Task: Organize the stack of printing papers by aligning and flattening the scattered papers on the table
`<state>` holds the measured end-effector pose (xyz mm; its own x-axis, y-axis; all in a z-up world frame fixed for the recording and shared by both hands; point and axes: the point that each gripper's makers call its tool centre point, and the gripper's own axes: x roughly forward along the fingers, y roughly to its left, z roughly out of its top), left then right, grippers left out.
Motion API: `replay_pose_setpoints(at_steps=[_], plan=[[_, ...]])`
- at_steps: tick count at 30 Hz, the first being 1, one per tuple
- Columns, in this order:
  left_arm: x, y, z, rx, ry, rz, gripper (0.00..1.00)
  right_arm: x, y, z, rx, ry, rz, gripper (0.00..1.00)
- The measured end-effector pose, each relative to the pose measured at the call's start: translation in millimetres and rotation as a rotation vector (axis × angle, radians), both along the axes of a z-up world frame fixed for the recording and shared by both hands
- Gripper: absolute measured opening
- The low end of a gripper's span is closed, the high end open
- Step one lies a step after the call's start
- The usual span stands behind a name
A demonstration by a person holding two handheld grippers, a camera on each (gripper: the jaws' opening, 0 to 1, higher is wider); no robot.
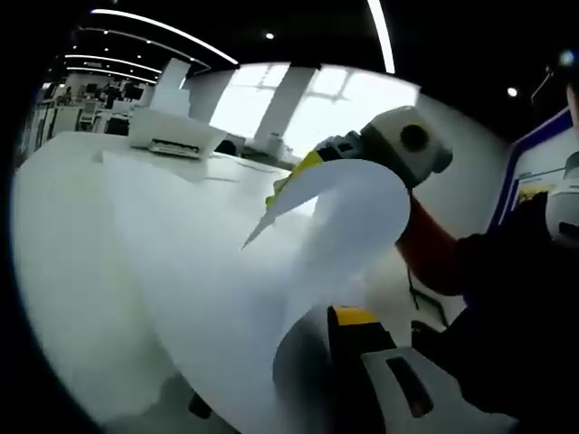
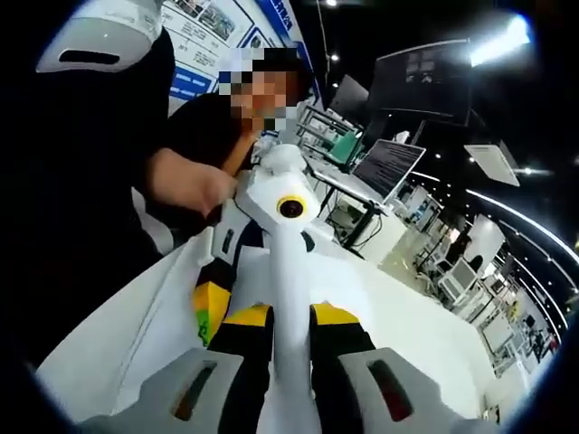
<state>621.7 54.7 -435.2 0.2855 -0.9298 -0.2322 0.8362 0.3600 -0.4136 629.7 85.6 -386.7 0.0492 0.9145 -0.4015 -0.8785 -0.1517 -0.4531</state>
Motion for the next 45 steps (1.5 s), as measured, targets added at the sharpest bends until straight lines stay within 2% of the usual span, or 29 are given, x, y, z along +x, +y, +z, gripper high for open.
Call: replay_pose_setpoints(at_steps=[5,15,18,23,30,35,40,45], plan=[[-1.0,1,-0.1,0.001,0.0,0.002,0.2,2,5,2.8,0.016,0.002,-0.007,0.11],[-1.3,2,0.0,0.002,-0.002,0.007,0.2,-14,15,1.1,-0.012,-0.017,0.046,0.11],[-1.4,2,0.3,-0.002,0.008,0.004,0.18,-14,15,1.1,-0.014,-0.017,0.046,0.11],[-0.4,3,2.9,-0.02,0.026,0.01,0.08,-11,14,3.0,-0.007,-0.018,0.041,0.12],[0.0,4,3.1,-0.014,0.019,0.015,0.06,-11,16,3.6,-0.005,-0.018,0.037,0.12],[1.4,4,3.6,-0.022,0.025,0.023,0.06,-8,17,7.5,0.02,-0.034,0.015,0.23],[-2.1,3,2.7,-0.006,0.013,0.016,0.06,-1,12,15.2,0.058,-0.074,-0.044,0.33],[-2.8,3,3.1,0.001,0.005,0.014,0.06,10,10,33.8,0.126,-0.111,-0.106,0.39]])
